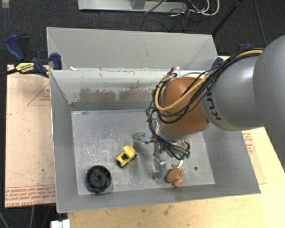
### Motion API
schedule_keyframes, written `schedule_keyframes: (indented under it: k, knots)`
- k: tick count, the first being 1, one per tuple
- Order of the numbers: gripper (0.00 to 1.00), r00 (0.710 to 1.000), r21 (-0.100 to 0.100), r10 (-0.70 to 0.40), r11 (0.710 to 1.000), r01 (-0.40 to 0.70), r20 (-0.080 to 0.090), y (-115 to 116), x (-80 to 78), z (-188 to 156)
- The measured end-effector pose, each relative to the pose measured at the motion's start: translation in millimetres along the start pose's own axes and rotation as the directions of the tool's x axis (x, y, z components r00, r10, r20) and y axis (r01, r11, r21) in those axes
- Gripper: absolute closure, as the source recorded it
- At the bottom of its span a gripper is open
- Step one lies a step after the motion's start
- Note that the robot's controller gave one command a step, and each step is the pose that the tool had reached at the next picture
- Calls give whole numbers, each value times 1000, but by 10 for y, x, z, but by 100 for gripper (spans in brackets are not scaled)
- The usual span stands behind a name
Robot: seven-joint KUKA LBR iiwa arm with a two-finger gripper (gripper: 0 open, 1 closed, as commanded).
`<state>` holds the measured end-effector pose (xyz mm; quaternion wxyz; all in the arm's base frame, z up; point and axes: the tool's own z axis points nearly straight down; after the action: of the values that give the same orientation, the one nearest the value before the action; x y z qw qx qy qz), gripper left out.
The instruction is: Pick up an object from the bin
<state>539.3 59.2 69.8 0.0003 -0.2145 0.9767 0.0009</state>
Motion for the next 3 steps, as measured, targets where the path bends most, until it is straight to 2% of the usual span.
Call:
schedule_keyframes:
  k: [1, 2, 3]
  knots:
    - [0, 998, 2, -60, 998, 60, 0, 96, -72, -1]
    - [0, 990, 1, -144, 990, 144, 1, 398, -212, -67]
    - [0, 958, 1, -286, 958, 286, 3, 484, -347, -29]
